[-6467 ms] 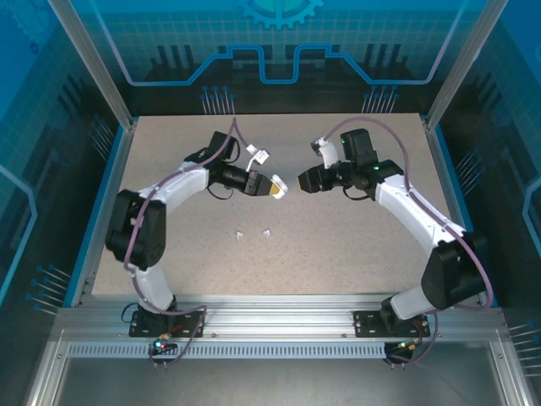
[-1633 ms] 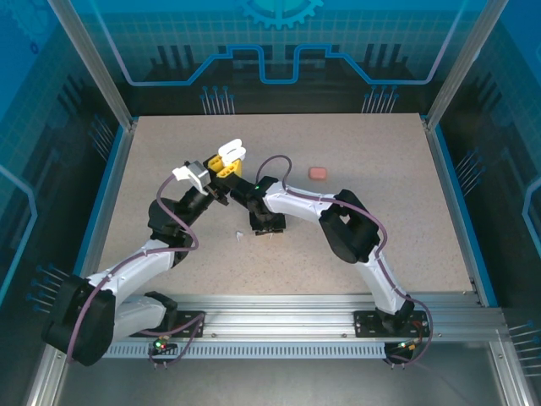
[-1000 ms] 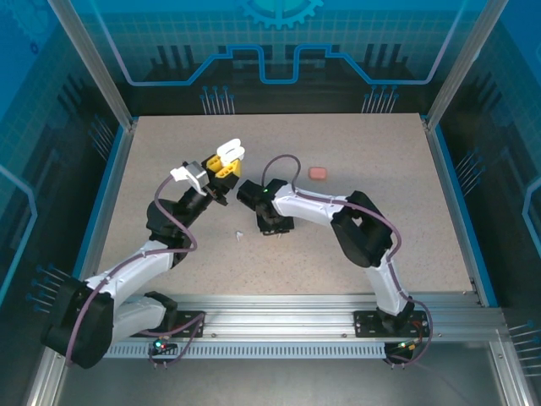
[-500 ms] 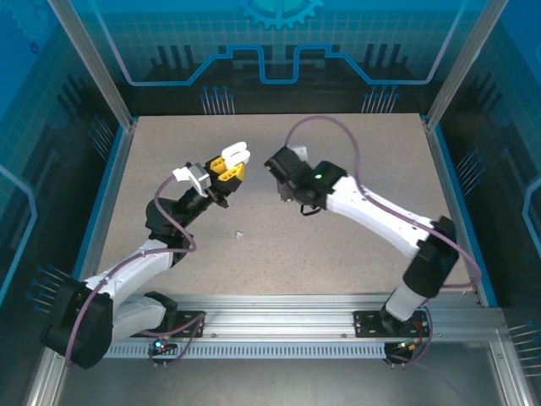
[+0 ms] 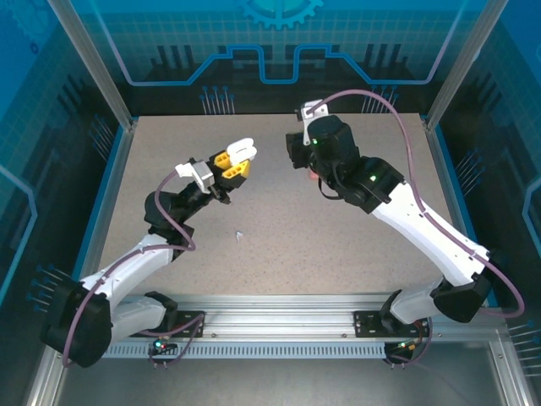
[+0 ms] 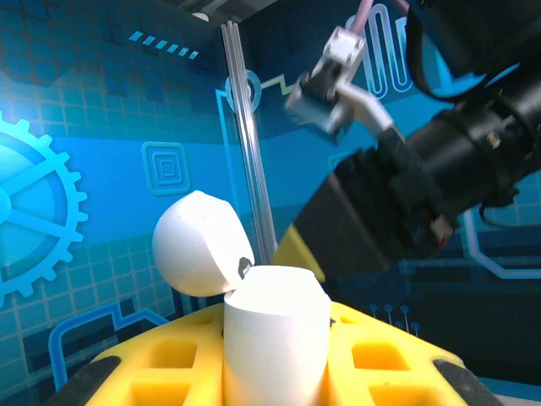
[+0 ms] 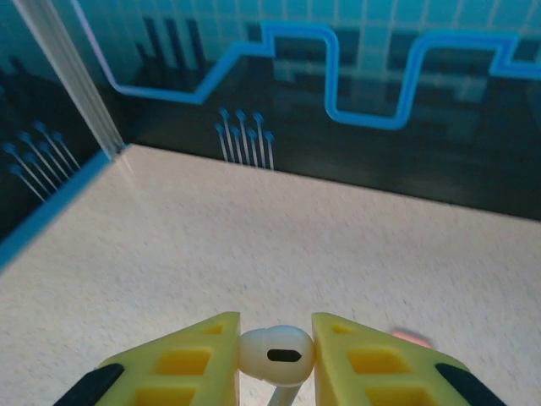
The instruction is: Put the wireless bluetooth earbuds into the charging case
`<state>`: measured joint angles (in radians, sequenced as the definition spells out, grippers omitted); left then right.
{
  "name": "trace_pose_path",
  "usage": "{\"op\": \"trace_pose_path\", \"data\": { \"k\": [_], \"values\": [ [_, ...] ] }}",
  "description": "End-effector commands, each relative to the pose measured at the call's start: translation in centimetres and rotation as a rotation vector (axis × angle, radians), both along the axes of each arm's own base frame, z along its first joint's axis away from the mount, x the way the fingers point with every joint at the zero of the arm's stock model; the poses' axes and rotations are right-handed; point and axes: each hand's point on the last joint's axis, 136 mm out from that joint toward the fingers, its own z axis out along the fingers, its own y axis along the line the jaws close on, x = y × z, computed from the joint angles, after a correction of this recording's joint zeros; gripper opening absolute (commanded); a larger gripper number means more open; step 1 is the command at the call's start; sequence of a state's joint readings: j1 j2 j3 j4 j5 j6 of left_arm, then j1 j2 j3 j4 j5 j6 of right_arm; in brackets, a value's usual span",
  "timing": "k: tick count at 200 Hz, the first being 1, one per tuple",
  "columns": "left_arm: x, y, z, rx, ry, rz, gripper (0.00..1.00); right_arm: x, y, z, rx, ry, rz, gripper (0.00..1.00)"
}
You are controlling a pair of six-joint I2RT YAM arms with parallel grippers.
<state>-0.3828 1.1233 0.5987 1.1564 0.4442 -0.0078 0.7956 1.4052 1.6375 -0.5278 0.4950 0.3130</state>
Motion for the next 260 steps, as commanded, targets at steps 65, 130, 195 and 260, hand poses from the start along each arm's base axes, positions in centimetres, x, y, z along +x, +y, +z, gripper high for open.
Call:
{"op": "trace_pose_path", "data": {
  "k": [65,130,195,260],
  "values": [
    [0.2,-1.0,0.4,0.019,-0.027,-0.018,0.0,-4.0,3.3,7.8,0.107,-0.25,0.321,0.27],
    [0.4,-1.2,0.2,0.022,-0.018,-0.013,0.0,-6.2,6.7,6.7,0.083,-0.323,0.57,0.26],
    [0.3,-1.2,0.3,0.02,-0.022,-0.01,0.0,-5.5,7.3,5.4,0.135,-0.313,0.571,0.25],
    [0.4,-1.0,0.5,0.008,-0.016,-0.001,0.0,-5.5,6.9,5.5,0.197,-0.385,0.54,0.25]
  ]
}}
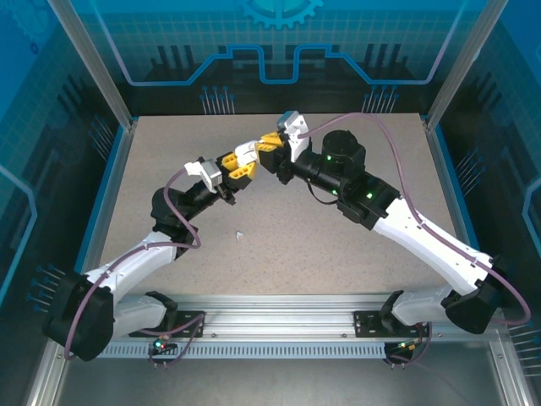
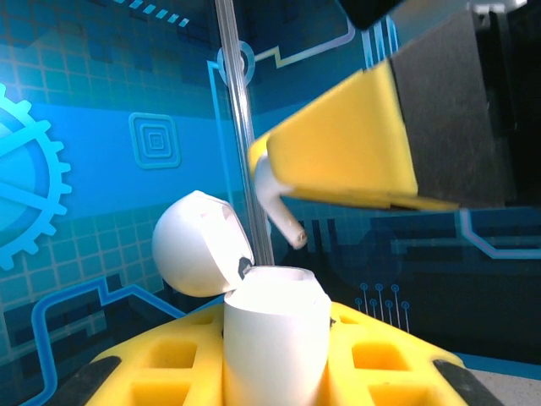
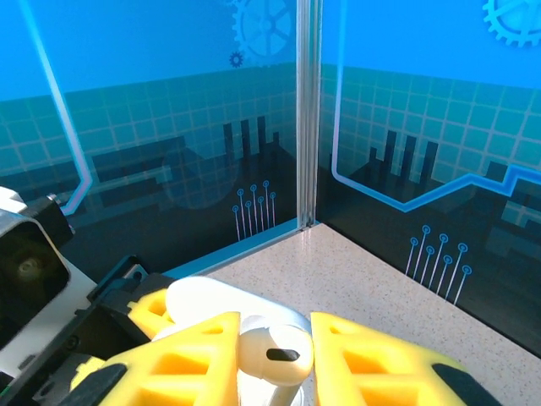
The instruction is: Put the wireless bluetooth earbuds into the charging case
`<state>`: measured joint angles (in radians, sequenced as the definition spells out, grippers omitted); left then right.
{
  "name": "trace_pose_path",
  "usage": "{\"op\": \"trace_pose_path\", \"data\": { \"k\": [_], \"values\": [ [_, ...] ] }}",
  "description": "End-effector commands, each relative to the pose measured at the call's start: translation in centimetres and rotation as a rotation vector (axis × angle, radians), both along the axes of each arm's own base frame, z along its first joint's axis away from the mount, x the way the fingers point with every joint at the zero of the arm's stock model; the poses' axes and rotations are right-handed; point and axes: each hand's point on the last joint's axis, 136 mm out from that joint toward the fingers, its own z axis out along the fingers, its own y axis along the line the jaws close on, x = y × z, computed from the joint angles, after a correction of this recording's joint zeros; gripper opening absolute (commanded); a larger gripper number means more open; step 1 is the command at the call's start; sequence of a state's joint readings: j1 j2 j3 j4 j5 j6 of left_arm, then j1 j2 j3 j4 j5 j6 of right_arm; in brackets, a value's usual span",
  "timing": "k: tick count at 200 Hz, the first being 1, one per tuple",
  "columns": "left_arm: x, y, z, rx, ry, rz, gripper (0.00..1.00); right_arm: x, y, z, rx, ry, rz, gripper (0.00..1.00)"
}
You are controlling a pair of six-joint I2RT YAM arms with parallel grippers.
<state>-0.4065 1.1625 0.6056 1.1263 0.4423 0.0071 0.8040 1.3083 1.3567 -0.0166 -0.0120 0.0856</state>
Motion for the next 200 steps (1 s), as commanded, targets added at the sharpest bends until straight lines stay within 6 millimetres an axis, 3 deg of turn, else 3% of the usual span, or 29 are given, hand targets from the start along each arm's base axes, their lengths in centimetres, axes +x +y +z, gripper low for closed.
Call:
{"op": "trace_pose_path", "data": {
  "k": [1,70,200],
  "values": [
    [-0.4,0.2,2.1,-0.023,-0.064,0.013,0.0,-0.6,-0.8,3.0,0.096,-0.079,-0.004,0.25],
    [-0.2,0.1,2.3,-0.022,-0.063,0.017,0.0,-0.5,-0.4,3.6,0.064,-0.131,0.01,0.24],
    [-0.1,0.2,3.0,-0.056,-0.063,0.017,0.0,0.7,0.6,1.4,0.047,-0.081,0.013,0.23]
  ]
}}
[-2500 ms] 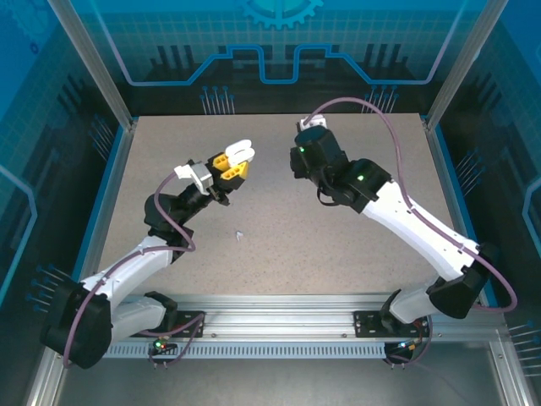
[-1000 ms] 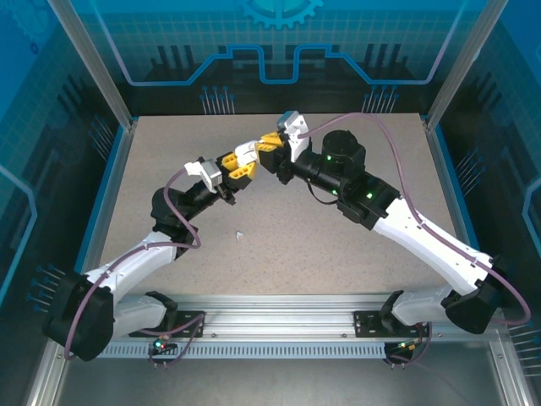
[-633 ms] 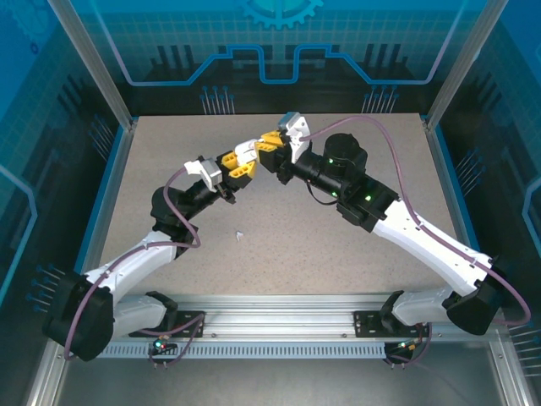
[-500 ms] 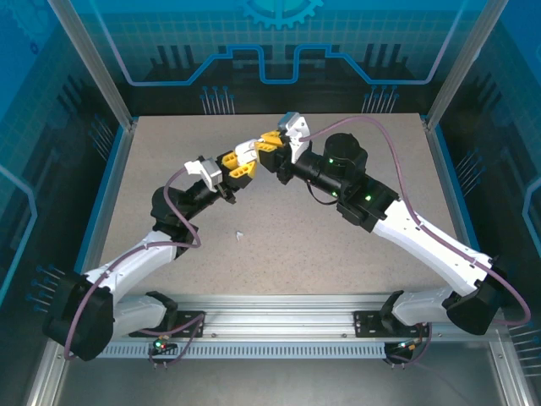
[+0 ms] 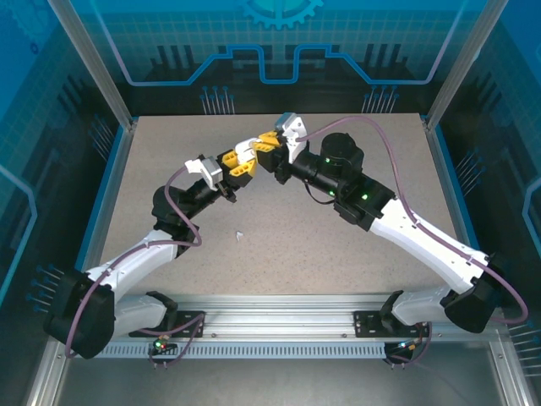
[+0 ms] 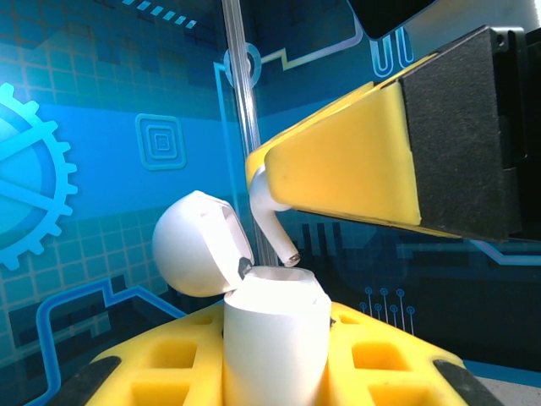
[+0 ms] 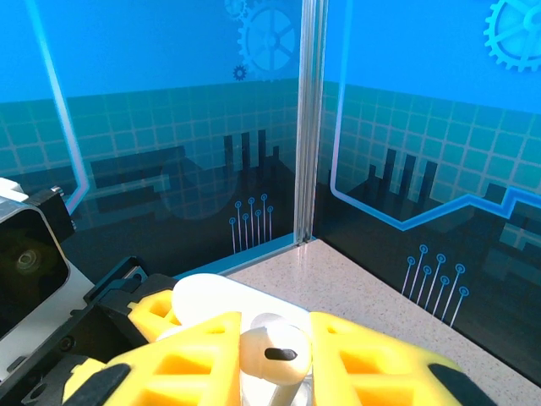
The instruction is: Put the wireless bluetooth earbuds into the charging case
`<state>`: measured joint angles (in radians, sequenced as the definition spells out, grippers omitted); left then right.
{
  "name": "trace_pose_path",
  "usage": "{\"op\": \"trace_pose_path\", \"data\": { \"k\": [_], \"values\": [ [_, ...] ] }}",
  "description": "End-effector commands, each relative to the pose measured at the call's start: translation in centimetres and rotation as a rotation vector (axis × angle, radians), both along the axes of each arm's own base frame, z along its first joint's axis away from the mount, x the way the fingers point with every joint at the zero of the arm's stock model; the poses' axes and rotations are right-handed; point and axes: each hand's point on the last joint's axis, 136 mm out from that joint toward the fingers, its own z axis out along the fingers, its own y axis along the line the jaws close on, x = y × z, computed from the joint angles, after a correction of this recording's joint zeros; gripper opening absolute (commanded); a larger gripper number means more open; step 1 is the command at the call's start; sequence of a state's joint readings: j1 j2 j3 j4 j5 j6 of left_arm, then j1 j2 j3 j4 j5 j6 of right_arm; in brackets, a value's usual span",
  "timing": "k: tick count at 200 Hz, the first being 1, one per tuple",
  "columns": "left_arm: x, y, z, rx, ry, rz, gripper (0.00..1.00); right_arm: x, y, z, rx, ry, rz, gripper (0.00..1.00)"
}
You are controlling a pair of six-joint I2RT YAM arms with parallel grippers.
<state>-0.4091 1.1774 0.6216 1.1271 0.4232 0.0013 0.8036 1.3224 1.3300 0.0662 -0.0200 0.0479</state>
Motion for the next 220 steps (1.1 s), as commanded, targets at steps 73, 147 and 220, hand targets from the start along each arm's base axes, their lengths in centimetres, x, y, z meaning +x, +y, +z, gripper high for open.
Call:
{"op": "trace_pose_path", "data": {
  "k": [73,147,220],
  "values": [
    [-1.0,0.4,3.1,-0.054,-0.079,0.005,0.0,1.4,-0.4,0.3,0.036,0.004,-0.021,0.23],
    [-1.0,0.4,3.2,-0.071,-0.07,0.006,0.0,1.7,-0.3,-0.9,0.024,0.021,-0.019,0.22],
    [-0.7,0.4,3.2,-0.08,-0.062,0.015,0.0,1.8,-0.4,-2.0,0.015,0.043,-0.028,0.21]
  ]
}}
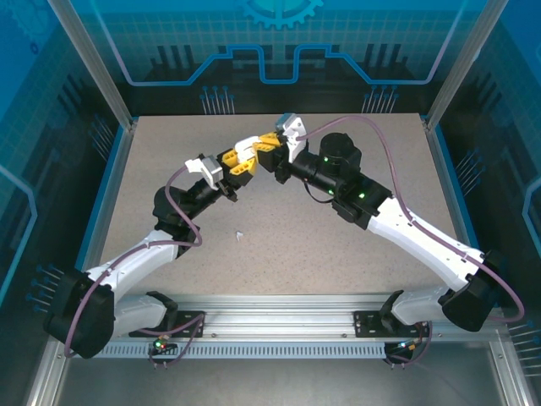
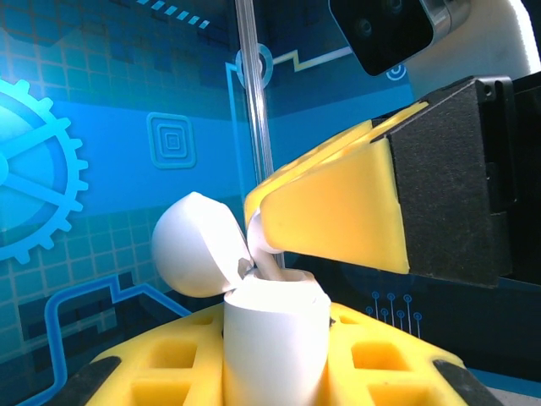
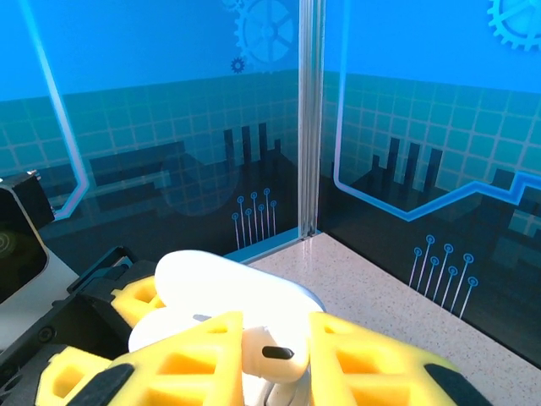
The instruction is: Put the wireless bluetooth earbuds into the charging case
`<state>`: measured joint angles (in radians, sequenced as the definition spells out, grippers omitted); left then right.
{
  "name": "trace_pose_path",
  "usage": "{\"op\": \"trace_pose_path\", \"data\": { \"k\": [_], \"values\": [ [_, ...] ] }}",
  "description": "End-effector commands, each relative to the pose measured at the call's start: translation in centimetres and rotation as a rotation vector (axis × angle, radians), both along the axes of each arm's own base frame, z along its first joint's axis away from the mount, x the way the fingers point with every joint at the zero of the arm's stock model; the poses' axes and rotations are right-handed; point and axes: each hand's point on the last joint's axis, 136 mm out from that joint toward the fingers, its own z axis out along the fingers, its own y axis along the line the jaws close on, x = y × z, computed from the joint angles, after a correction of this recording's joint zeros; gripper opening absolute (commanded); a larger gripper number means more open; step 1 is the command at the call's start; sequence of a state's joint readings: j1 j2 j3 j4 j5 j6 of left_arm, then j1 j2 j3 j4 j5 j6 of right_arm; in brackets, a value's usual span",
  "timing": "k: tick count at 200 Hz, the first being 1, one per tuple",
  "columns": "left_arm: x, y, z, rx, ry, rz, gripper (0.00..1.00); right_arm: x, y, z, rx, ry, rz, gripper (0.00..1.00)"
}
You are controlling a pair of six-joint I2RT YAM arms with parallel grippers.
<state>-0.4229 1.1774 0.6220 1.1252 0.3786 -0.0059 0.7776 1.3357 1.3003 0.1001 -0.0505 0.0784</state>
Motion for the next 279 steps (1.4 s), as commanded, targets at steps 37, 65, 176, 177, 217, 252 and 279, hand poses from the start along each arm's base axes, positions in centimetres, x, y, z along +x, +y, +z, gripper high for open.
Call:
{"op": "trace_pose_path", "data": {
  "k": [37,65,176,177,217,252,279],
  "values": [
    [-1.1,0.3,3.1,-0.059,-0.076,-0.012,0.0,1.4,-0.7,-0.4,0.006,-0.004,-0.062,0.21],
    [-1.1,0.3,3.1,-0.063,-0.074,-0.011,0.0,1.4,-0.4,-0.4,-0.007,-0.008,-0.048,0.21],
    [-0.7,0.1,2.8,-0.066,-0.061,-0.002,0.0,0.1,0.4,-2.2,-0.093,0.021,0.011,0.28],
    [-0.7,0.1,2.8,-0.065,-0.06,-0.002,0.0,0.1,0.4,-2.2,-0.093,0.019,0.011,0.28],
    [-0.5,-0.1,2.4,-0.06,-0.046,0.0,0.0,0.1,0.1,-0.8,-0.068,0.014,-0.003,0.4],
    [-0.3,-0.3,1.8,-0.052,-0.03,0.0,0.0,-0.1,-0.2,0.2,-0.053,0.013,-0.009,0.47],
    [-0.2,-0.4,1.3,-0.047,-0.018,-0.001,0.0,-0.1,-0.4,0.6,-0.039,0.023,-0.019,0.57]
  ]
}}
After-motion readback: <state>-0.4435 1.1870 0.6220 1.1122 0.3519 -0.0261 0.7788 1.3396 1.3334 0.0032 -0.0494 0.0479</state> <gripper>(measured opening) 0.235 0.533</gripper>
